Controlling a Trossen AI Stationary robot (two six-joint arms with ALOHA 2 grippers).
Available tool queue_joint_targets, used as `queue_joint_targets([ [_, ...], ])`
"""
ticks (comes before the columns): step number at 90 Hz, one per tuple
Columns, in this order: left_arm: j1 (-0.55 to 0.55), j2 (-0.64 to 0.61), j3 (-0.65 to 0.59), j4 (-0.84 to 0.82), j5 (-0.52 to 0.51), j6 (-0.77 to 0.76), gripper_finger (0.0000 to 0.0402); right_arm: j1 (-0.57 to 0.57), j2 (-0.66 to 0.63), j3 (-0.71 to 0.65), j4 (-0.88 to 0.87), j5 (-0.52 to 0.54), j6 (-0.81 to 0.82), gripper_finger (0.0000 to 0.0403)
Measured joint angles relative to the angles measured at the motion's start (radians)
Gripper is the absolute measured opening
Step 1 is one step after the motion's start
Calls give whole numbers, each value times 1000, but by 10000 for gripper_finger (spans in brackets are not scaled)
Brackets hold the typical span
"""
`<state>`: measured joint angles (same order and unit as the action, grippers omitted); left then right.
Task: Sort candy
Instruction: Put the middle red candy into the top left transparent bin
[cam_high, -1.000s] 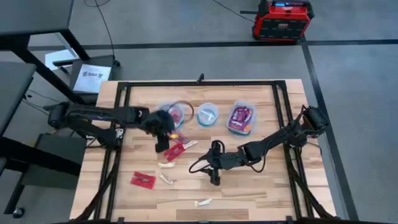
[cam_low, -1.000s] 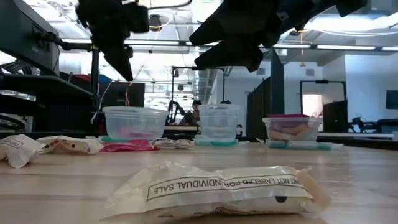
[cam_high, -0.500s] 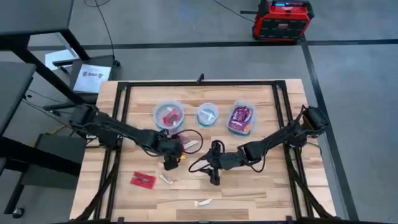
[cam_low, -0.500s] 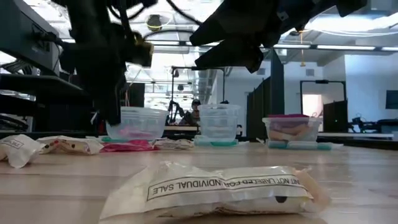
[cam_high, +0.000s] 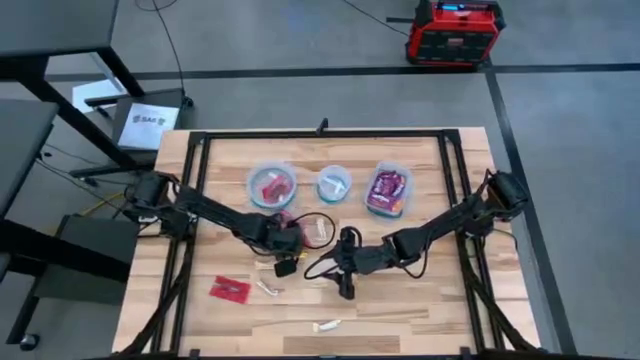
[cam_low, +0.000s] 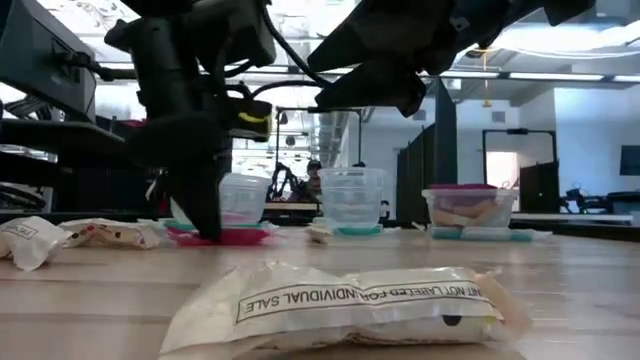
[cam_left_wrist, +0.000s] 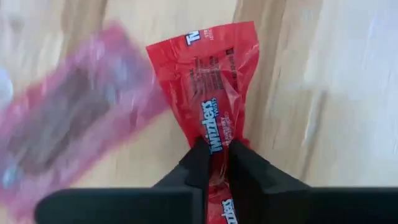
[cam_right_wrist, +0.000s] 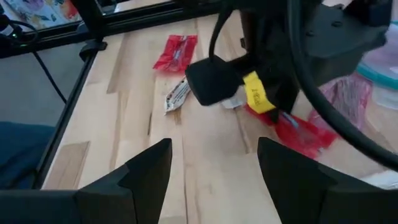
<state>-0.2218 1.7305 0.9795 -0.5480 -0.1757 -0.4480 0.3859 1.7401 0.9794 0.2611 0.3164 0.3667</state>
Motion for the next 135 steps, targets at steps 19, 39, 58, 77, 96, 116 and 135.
queue_joint_targets([
  [19, 6, -143, 158, -211, -127, 96, 5, 0, 0, 0, -3, 0, -1, 226],
  [39, 132, -295, 256, -327, -273, 267, 3, 0, 0, 0, -9, 0, 0, 226],
  [58, 326, -346, 210, -374, -273, 360, 20, 0, 0, 0, -15, 0, 1, 226],
  [77, 410, -323, 203, -368, -162, 478, 71, 0, 0, 0, -19, 0, 2, 226],
  [96, 391, -320, 203, -324, -78, 525, 126, 0, 0, 0, -21, 0, 1, 226],
  [116, 258, -293, 201, -205, 43, 644, 130, 0, 0, 0, -22, 0, 1, 226],
  [135, 190, -135, 198, -172, 40, 752, 129, 0, 0, 0, -21, 0, 3, 226],
])
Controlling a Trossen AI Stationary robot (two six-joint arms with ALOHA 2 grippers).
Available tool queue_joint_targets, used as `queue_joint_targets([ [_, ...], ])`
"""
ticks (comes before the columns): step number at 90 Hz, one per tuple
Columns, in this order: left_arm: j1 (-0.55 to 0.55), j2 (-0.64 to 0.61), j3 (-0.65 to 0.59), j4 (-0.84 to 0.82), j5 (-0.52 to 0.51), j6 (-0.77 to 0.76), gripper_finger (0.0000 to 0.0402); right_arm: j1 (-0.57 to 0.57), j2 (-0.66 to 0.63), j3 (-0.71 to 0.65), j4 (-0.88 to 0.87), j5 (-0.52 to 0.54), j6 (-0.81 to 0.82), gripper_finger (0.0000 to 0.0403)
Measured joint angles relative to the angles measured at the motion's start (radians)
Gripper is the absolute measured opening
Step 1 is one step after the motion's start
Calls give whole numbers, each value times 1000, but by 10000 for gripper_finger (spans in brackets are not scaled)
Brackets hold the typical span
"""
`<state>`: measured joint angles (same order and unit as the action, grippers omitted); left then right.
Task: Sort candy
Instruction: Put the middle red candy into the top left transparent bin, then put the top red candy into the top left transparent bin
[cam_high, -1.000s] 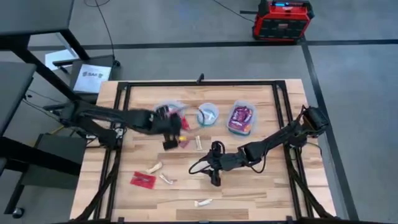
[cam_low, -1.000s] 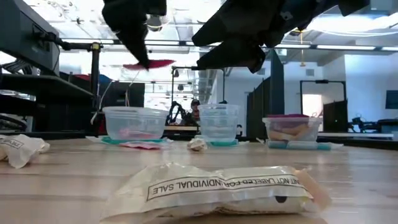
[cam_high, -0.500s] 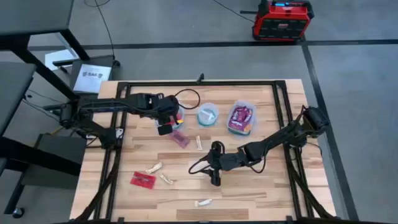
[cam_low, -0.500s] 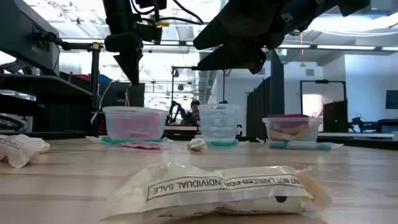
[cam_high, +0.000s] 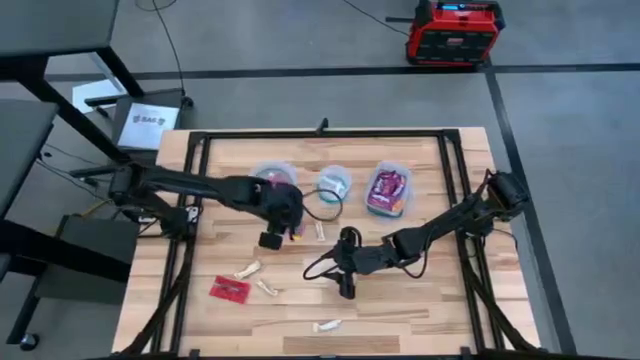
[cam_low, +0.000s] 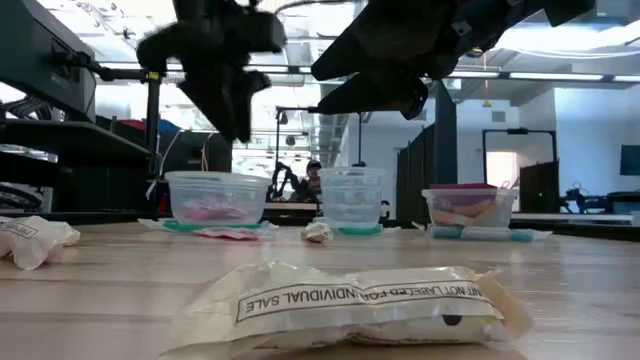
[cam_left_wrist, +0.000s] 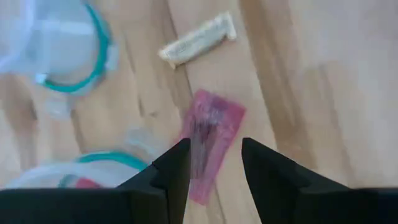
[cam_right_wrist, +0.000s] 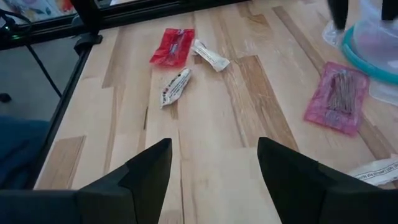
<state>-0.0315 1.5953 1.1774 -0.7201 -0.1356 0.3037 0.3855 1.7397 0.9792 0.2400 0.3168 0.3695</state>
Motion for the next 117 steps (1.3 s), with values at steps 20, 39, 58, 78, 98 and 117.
queue_joint_targets([
  [20, 1, 174, 0, 14, -51, 54, 129, 0, 0, 0, 0, 0, 1, 226],
  [39, 9, 278, 3, 42, -93, 65, 129, 0, 0, 0, -3, 0, 1, 226],
  [58, 20, 330, 6, 41, -101, 53, 113, 0, 0, 0, -2, 0, 3, 226],
  [78, 14, 306, 7, 30, -103, 18, 10, 0, 0, 0, -1, 0, 0, 226],
  [98, -24, 167, 89, -23, -113, -31, 0, 0, 0, 0, 2, 0, -4, 226],
  [117, 6, -69, 138, -94, -236, -47, 0, 0, 0, 0, -2, 0, -3, 226],
])
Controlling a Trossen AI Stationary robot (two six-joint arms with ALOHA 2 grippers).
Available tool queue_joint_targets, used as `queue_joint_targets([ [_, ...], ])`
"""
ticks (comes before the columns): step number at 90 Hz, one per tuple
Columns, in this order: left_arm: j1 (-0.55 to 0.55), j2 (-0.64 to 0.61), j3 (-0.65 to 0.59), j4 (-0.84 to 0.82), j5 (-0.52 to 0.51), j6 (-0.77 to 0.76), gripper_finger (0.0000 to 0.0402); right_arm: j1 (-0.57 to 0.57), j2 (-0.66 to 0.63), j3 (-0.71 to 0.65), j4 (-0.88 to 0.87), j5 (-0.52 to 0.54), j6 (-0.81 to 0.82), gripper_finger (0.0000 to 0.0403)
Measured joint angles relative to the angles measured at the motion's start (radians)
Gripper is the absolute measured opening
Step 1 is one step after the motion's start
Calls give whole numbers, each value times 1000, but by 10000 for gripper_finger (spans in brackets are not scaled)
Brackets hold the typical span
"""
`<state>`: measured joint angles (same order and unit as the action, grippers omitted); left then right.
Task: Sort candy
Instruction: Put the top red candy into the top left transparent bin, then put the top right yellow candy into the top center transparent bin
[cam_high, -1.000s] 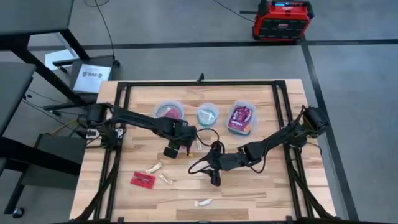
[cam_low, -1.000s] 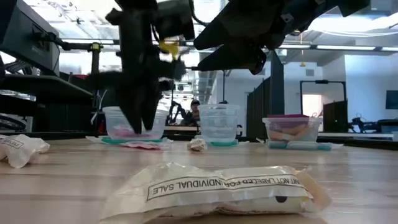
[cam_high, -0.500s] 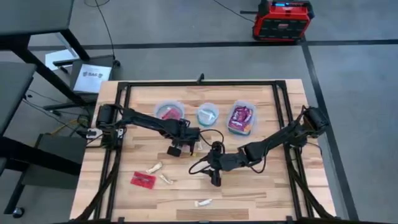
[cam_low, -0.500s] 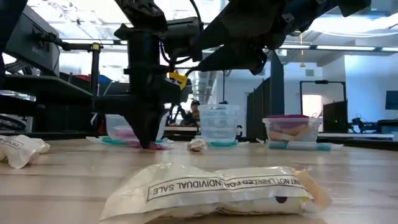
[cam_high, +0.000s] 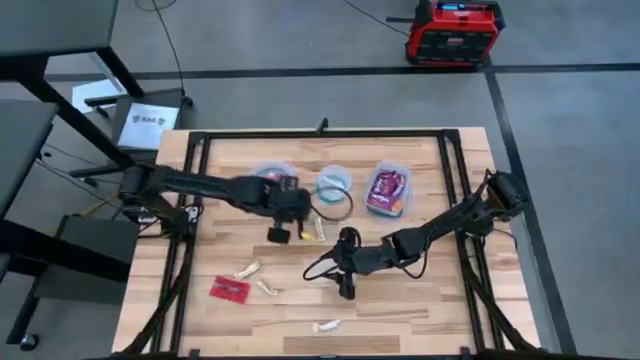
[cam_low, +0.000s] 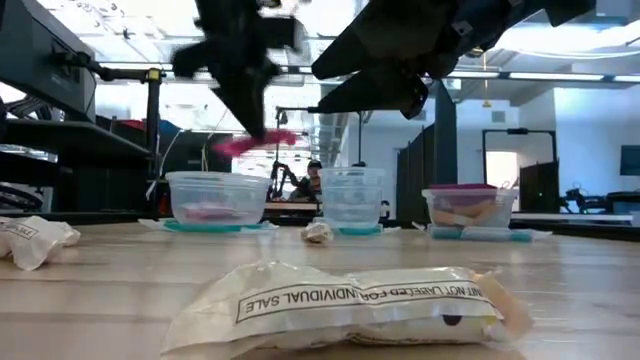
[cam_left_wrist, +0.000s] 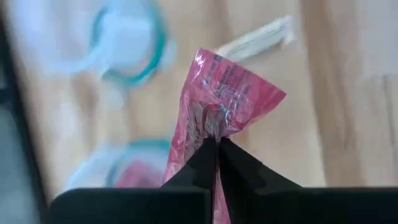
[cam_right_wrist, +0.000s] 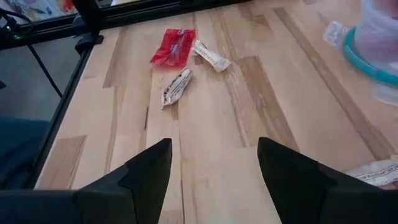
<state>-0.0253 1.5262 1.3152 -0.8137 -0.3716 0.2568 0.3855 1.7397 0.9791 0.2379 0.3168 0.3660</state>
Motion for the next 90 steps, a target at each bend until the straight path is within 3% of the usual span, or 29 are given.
queue_joint_targets([
  [21, 212, -181, 3, -148, -16, -93, 0, 0, 0, 0, 1, 0, 0, 226],
  [32, 311, -188, 3, -168, 89, -126, 3, 0, 0, 0, 0, 0, 1, 226],
  [42, 360, -150, 3, -173, 139, -158, 32, 0, 0, 0, 1, 0, 1, 226],
  [67, 370, -87, 2, -230, 143, -91, 142, 0, 0, 0, -1, 0, 11, 226],
  [90, 249, -246, -6, -192, 130, -221, 152, -19, 0, 0, -9, -3, 132, 226],
])
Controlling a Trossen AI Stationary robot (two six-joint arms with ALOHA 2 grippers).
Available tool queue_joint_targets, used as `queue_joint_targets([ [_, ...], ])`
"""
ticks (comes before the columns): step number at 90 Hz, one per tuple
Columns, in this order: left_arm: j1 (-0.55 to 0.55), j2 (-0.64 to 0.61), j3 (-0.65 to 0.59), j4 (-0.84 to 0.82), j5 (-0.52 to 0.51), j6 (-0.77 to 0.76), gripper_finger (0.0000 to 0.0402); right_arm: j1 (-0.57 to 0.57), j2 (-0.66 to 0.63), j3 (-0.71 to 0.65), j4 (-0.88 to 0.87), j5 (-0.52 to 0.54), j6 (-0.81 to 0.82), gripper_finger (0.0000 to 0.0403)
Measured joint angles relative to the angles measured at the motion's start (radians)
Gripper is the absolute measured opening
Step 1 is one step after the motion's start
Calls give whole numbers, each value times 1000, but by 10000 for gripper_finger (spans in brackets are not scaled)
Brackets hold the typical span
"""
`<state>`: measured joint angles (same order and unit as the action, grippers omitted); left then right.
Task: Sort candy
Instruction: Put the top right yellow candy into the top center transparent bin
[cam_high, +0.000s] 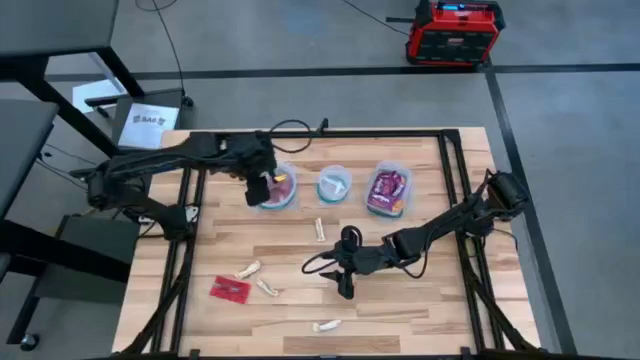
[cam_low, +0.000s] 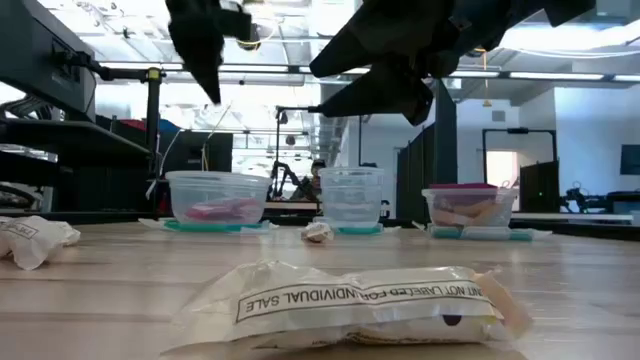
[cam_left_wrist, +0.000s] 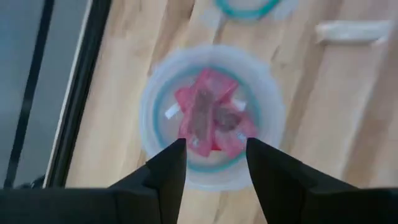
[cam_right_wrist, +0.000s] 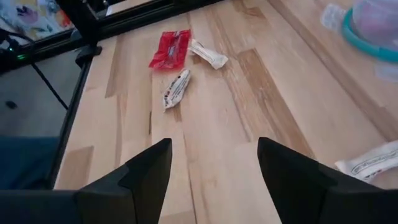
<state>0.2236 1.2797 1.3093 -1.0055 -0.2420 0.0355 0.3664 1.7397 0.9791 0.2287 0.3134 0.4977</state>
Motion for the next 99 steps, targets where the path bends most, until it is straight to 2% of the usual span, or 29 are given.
queue_joint_targets([
  [9, -55, -86, -69, 93, 1, -7, 151, -49, 0, 22, -73, 1, 42, 226],
  [29, -83, -257, -281, 372, -5, -55, 151, -190, 46, 191, -504, 3, 166, 226],
  [36, -83, -298, -333, 416, -5, -73, 151, -221, 97, 263, -532, 0, 199, 226],
  [58, -96, -372, -405, 419, -5, -132, 151, -236, 333, 475, -775, -26, 280, 226],
  [76, -107, -388, -415, 418, -4, -121, 150, -243, 421, 530, -792, -3, 329, 221],
  [87, -107, -391, -415, 420, -4, -126, 150, -246, 425, 533, -787, 0, 332, 179],
  [99, -107, -390, -415, 419, -4, -123, 150, -249, 424, 533, -778, -1, 282, 63],
])
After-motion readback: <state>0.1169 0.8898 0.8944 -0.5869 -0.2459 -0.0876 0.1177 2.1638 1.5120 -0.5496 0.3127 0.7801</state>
